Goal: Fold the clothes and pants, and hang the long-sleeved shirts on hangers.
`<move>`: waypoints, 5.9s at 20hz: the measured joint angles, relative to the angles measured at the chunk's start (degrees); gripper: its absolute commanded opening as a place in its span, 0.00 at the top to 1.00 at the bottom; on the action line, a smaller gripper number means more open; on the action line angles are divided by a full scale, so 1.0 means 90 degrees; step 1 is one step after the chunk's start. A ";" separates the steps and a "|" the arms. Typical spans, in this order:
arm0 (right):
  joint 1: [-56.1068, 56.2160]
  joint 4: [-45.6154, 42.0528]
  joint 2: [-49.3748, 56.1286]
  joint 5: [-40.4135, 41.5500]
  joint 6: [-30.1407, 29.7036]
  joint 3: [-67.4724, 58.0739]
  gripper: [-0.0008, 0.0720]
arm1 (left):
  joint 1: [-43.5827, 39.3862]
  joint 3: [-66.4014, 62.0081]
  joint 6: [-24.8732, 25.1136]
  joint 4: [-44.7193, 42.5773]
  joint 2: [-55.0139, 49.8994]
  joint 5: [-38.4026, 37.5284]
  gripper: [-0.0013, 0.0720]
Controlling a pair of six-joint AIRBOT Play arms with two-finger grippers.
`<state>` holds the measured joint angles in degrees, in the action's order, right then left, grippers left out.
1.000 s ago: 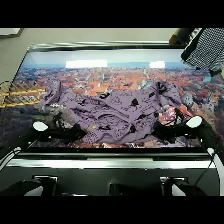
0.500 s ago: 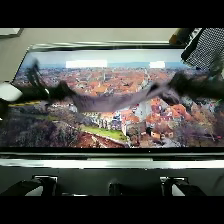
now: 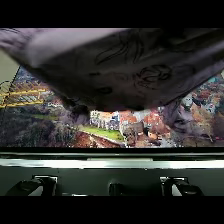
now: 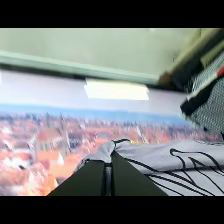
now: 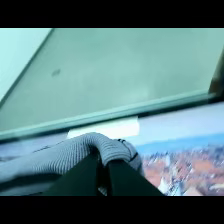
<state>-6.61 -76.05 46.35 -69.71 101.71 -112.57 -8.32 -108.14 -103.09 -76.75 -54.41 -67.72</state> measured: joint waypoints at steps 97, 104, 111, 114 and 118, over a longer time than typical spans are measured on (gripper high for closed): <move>0.1197 0.2489 0.3215 0.1710 0.0850 0.6727 0.39 | -0.0986 0.2025 0.0056 0.1894 -0.5396 -0.1508 0.26; 0.2334 0.0471 0.1617 0.0549 0.1265 0.6200 0.39 | -0.0865 0.3111 0.0233 0.0199 -0.3541 -0.0894 0.25; 0.4728 -0.2188 0.2382 0.0393 0.3473 0.6169 0.30 | -0.1146 0.4993 -0.0214 -0.0236 -0.2125 0.0090 0.25; 0.4949 -0.2749 0.2953 0.0641 0.3920 0.6169 0.74 | -0.1336 0.5192 -0.0250 -0.0240 -0.2018 0.0471 0.25; 0.5044 -0.3077 0.3308 0.0872 0.4350 0.6164 0.95 | -0.1841 0.5275 -0.0274 -0.0136 -0.2164 0.0959 0.25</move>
<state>38.79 -103.74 76.12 -61.87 140.86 -57.10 -24.88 -60.66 -105.56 -77.97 -73.89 -59.09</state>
